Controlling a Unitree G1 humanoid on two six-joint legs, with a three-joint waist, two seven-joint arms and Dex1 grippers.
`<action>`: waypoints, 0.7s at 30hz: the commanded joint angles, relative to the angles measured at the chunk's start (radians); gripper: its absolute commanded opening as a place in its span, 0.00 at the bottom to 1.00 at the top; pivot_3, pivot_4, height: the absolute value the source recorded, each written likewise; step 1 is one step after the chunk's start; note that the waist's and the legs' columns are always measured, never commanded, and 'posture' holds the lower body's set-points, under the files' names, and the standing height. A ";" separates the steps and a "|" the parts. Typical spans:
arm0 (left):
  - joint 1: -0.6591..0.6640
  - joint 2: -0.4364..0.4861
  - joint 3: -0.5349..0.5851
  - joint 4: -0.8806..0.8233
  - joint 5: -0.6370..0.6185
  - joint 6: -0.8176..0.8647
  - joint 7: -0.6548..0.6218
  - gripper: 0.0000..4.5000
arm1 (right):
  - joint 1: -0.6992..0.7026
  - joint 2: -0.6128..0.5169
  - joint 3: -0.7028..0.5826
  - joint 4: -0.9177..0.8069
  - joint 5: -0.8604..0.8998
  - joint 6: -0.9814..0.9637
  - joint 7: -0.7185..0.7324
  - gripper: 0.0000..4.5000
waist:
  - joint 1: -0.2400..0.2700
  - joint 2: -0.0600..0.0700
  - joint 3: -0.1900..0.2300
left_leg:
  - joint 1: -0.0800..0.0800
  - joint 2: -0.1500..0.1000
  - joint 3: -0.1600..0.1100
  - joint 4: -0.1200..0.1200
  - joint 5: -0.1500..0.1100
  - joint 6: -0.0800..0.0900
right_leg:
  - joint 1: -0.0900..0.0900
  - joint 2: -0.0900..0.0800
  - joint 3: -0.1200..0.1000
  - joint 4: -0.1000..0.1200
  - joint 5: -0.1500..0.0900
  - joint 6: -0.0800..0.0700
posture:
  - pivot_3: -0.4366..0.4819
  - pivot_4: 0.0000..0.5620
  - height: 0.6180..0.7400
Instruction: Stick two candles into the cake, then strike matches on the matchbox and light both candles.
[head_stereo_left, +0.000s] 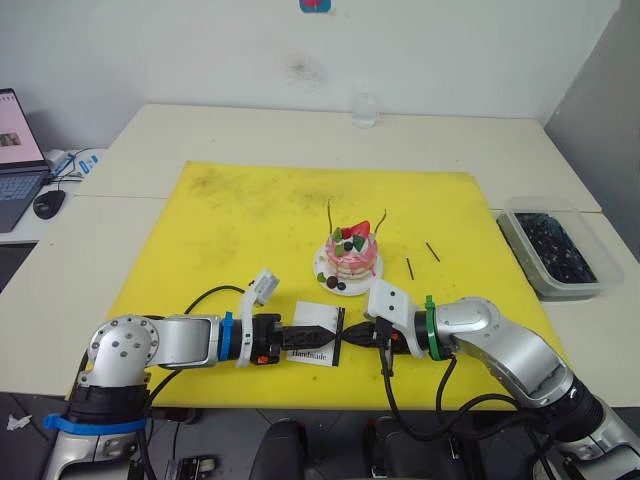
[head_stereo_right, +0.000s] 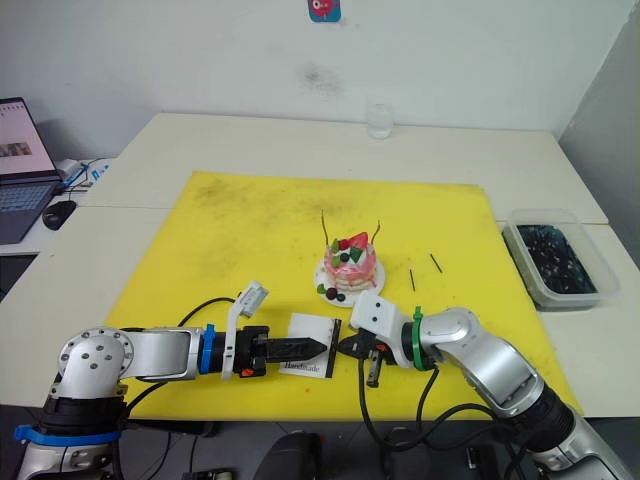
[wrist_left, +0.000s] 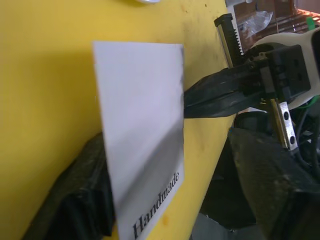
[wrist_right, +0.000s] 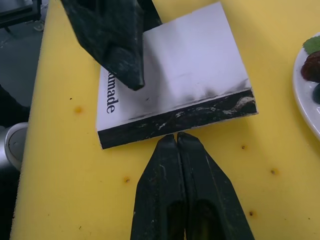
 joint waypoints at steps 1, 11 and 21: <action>0.012 -0.013 -0.022 -0.039 0.021 -0.015 -0.009 0.48 | -0.020 0.006 -0.017 -0.040 0.011 0.007 0.001 0.00 | 0.000 0.000 0.000 | 0.000 0.000 0.000 0.000 0.000 0.000 | 0.000 0.000 0.000 0.000 0.000 0.000 | 0.48 0.27 1.00; -0.047 0.013 -0.018 -0.061 -0.167 -0.040 0.016 0.01 | 0.013 -0.071 -0.178 -0.130 0.085 0.102 -0.002 0.00 | 0.003 0.000 0.000 | -0.001 0.000 -0.001 0.000 0.000 0.000 | 0.000 0.000 -0.001 0.000 0.000 0.000 | 0.48 0.27 1.00; 0.010 -0.110 -0.161 -0.019 -0.197 -0.176 0.232 0.01 | 0.152 -0.200 -0.374 -0.236 0.160 0.173 -0.033 0.00 | 0.013 0.000 0.000 | 0.000 0.001 0.000 -0.001 0.000 0.000 | -0.001 0.001 0.000 0.000 0.000 0.000 | 0.48 0.27 1.00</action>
